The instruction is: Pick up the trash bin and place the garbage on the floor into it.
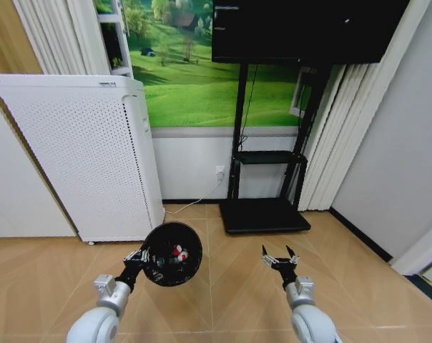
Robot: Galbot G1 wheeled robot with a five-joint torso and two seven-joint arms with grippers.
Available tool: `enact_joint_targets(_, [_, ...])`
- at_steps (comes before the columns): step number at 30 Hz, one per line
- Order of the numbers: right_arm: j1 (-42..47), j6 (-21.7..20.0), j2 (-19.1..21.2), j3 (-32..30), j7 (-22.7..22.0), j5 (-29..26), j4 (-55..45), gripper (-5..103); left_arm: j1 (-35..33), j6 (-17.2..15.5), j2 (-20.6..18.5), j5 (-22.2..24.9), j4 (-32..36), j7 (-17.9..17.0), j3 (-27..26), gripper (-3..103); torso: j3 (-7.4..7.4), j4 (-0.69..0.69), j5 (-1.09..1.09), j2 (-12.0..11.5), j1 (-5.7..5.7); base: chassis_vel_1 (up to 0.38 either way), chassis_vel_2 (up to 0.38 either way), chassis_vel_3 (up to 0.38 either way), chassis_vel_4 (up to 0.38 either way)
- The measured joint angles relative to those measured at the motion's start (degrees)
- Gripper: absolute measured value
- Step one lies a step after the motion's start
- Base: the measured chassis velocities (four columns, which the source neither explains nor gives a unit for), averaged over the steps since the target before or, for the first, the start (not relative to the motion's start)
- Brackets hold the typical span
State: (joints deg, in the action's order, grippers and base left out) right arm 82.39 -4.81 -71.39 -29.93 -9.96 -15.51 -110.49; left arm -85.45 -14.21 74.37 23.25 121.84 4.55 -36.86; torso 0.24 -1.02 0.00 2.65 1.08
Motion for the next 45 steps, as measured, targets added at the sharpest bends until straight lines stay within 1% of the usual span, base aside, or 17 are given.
enact_joint_targets(11, [-0.18,-0.19,0.36,-0.03,0.2,-0.46,0.21,100,0.55,0.0,-0.23,-0.01,-0.62,-0.09,0.52,4,0.0,0.0,0.0,0.0,0.0,0.051,-0.055,-0.069,0.057])
enact_joint_targets(18, [-0.35,-0.22,0.43,0.06,0.22,-0.54,0.67,100,0.72,0.0,0.01,-0.02,-1.08,-0.16,0.75,4,0.0,-0.01,-0.02,0.0,0.0,0.186,-0.182,-0.187,0.182])
enact_joint_targets(21, [-0.38,-0.22,0.38,0.17,0.26,-0.53,0.83,100,0.69,0.01,0.15,-0.17,-1.13,-0.23,0.75,4,-0.01,0.0,0.02,0.02,-0.01,0.21,-0.209,-0.218,0.199])
enact_joint_targets(23, [-0.41,-0.08,0.34,0.2,0.26,-0.51,0.94,100,0.62,0.0,0.26,-0.31,-1.14,-0.43,0.82,4,-0.01,0.01,-0.03,0.02,-0.01,0.209,-0.177,-0.214,0.186])
enact_joint_targets(24, [-0.47,0.15,0.26,0.24,0.28,-0.46,1.2,100,0.46,0.0,0.52,-0.52,-1.11,-0.76,0.89,4,-0.02,0.0,0.02,0.02,-0.02,0.116,-0.138,-0.143,0.103])
enact_joint_targets(29, [-0.61,0.37,0.17,0.23,0.29,-0.46,1.63,100,-0.79,0.01,1.85,-1.18,-0.63,-1.12,-0.15,4,-0.01,-0.02,0.0,0.02,-0.02,0.048,-0.05,-0.059,0.032])
enact_joint_targets(32, [-0.89,0.47,0.55,0.11,0.3,-0.69,2.18,100,-4.42,0.33,4.83,-2.15,0.04,0.21,-4.97,4,0.01,0.0,0.0,0.01,0.0,-0.056,0.028,0.034,-0.039])
enact_joint_targets(33, [-0.89,0.47,0.55,0.11,0.3,-0.69,2.18,100,-4.42,0.33,4.83,-2.15,0.04,0.21,-4.97,4,0.01,0.0,0.0,0.01,0.0,-0.06,0.03,0.039,-0.024])
enact_joint_targets(35, [-1.19,0.5,0.81,0.07,0.31,-0.96,2.49,100,-6.88,0.96,7.08,-1.95,0.41,1.06,-8.16,4,0.01,0.02,0.0,0.01,0.01,0.0,0.0,0.0,0.0])
enact_joint_targets(36, [-1.19,0.5,0.81,0.07,0.31,-0.96,2.49,100,-6.88,0.96,7.08,-1.95,0.41,1.06,-8.16,4,0.01,0.02,0.0,0.01,0.01,0.0,0.0,0.0,0.0])
enact_joint_targets(38, [-1.39,0.47,0.89,0.07,0.37,-1.02,2.78,100,-9.39,1.48,9.69,0.15,0.45,1.93,-11.0,4,0.0,0.03,0.0,0.01,0.0,0.0,0.0,0.0,0.0])
enact_joint_targets(39, [-1.39,0.47,0.89,0.07,0.37,-1.02,2.78,100,-9.39,1.48,9.69,0.15,0.45,1.93,-11.0,4,0.0,0.03,0.0,0.01,0.0,0.0,0.0,0.0,0.0])
enact_joint_targets(40, [-1.39,0.45,0.87,-0.03,0.38,-0.98,2.87,100,-10.32,1.72,10.81,1.65,0.04,2.38,-12.32,4,0.0,0.0,0.0,0.01,0.0,0.0,0.0,0.0,0.0])
enact_joint_targets(41, [-1.13,0.44,0.68,-0.44,0.38,-0.81,2.89,100,-10.91,1.87,11.77,3.34,-0.84,2.83,-13.61,4,0.0,0.02,0.01,0.01,0.0,0.0,0.0,0.0,0.0])
enact_joint_targets(42, [-1.13,0.44,0.68,-0.44,0.38,-0.81,2.89,100,-10.91,1.87,11.77,3.34,-0.84,2.83,-13.61,4,0.0,0.02,0.01,0.01,0.0,0.0,0.0,0.0,0.0])
enact_joint_targets(43, [-0.94,0.41,0.55,-0.73,0.38,-0.62,2.9,100,-11.17,1.89,12.38,4.71,-1.61,3.13,-14.57,4,0.0,-0.02,-0.01,0.01,0.0,0.0,0.0,0.0,0.0])
enact_joint_targets(45, [-1.1,0.22,0.58,-0.82,0.38,-0.45,3.05,100,-11.59,2.16,13.79,7.24,-3.38,3.94,-17.38,4,0.0,-0.02,0.0,0.01,0.0,0.0,0.0,0.0,0.0])
